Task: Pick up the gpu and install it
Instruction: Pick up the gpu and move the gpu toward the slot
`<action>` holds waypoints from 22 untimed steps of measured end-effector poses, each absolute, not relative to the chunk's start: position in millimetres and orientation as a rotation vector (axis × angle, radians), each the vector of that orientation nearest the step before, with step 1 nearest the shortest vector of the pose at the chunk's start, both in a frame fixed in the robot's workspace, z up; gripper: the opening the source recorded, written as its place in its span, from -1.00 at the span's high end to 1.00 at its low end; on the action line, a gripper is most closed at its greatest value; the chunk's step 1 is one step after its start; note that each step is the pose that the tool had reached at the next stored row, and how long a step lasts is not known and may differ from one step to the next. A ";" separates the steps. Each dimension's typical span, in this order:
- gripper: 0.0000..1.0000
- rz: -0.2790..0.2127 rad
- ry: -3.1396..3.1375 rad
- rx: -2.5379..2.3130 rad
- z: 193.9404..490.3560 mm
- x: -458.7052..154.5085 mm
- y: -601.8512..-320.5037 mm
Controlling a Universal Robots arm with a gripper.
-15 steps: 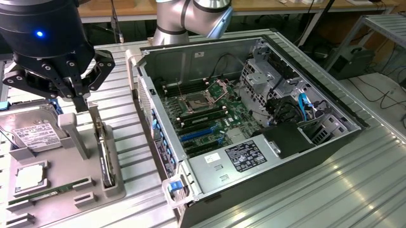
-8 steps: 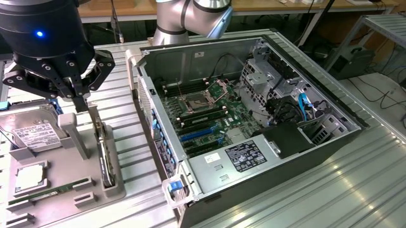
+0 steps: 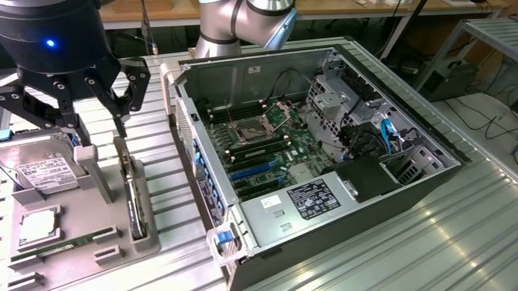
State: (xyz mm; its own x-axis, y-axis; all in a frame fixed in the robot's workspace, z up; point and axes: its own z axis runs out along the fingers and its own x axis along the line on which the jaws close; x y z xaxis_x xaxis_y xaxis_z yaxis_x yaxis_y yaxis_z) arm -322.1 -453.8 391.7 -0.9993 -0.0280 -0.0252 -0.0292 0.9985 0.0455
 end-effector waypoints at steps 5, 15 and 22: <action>-0.21 0.072 3.116 -0.045 391.6 -322.1 -453.4; -0.21 0.016 3.117 -0.046 389.4 -322.1 -453.0; -0.21 -0.002 3.118 -0.046 385.0 -322.1 -452.9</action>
